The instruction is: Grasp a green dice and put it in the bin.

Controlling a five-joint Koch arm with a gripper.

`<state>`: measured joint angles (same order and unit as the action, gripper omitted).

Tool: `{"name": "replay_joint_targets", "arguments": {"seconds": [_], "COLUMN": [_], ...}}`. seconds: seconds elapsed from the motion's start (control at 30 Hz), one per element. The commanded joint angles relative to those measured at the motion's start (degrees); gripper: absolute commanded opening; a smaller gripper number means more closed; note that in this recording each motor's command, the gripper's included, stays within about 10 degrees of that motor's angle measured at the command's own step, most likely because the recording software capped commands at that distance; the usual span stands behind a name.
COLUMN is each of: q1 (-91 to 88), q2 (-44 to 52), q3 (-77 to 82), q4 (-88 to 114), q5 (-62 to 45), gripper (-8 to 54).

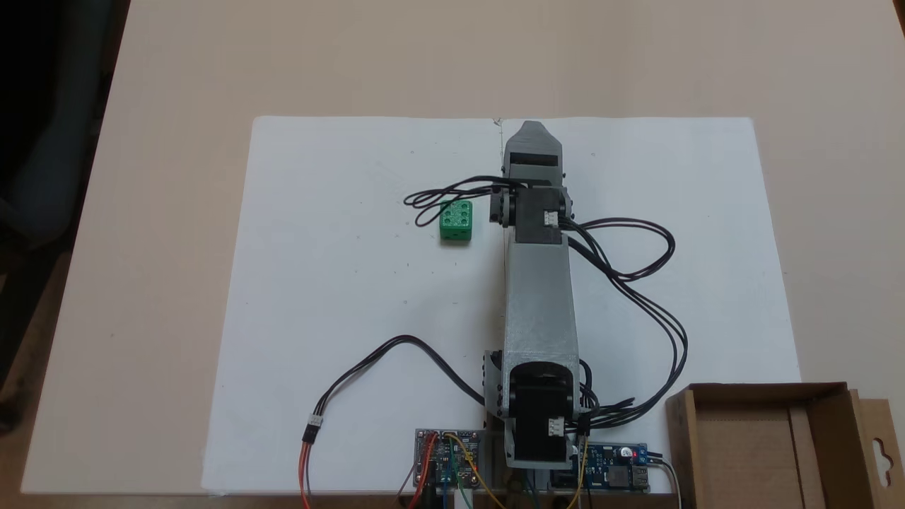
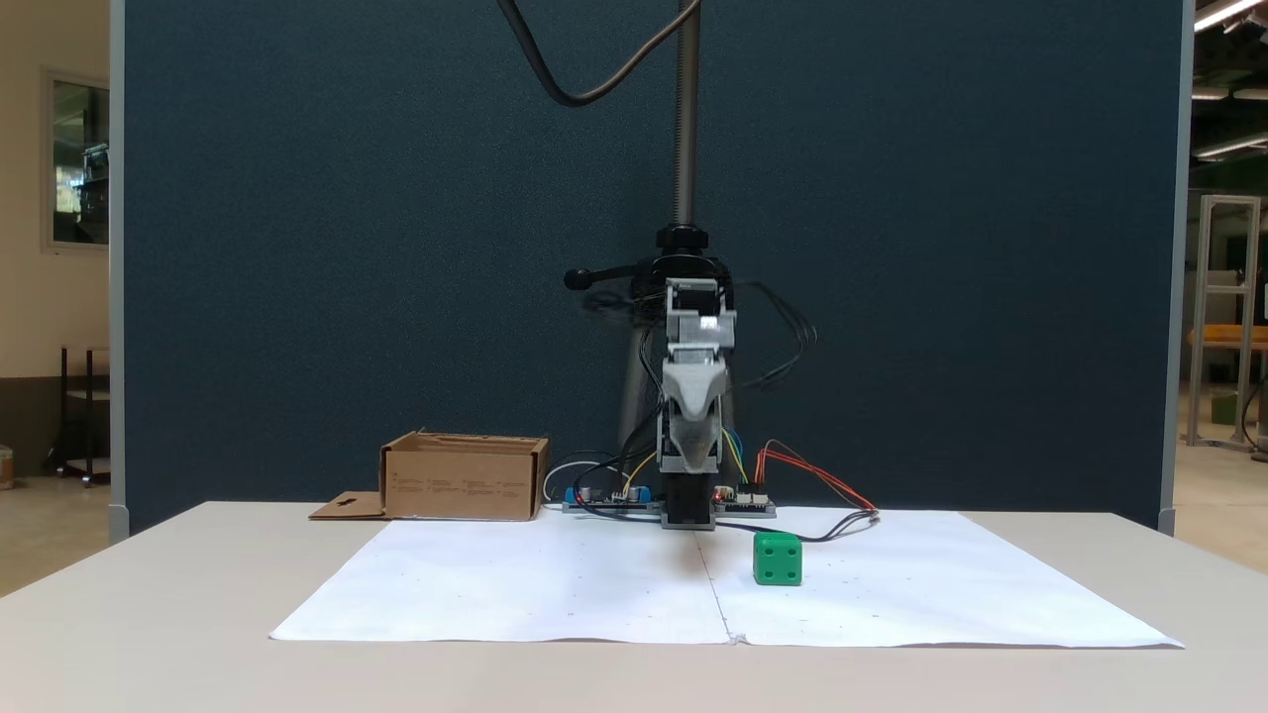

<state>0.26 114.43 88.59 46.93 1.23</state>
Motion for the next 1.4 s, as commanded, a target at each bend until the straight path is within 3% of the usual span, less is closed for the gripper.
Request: {"name": "replay_joint_targets", "arguments": {"seconds": [0.0,0.13,0.47,0.9,1.37], "q1": [-1.9,-5.1,-9.2,-17.8,-22.3], "q2": [0.9,0.6,-1.1,-8.4,-17.1], "q3": [-9.6,-20.0,-21.0,-20.9,-20.9], "q4": [9.4,21.3,50.4,42.1,34.7], "q5": [2.4,6.0,13.1,23.8,25.9], "gripper": [41.8,41.9,41.8,41.7,41.7]}}
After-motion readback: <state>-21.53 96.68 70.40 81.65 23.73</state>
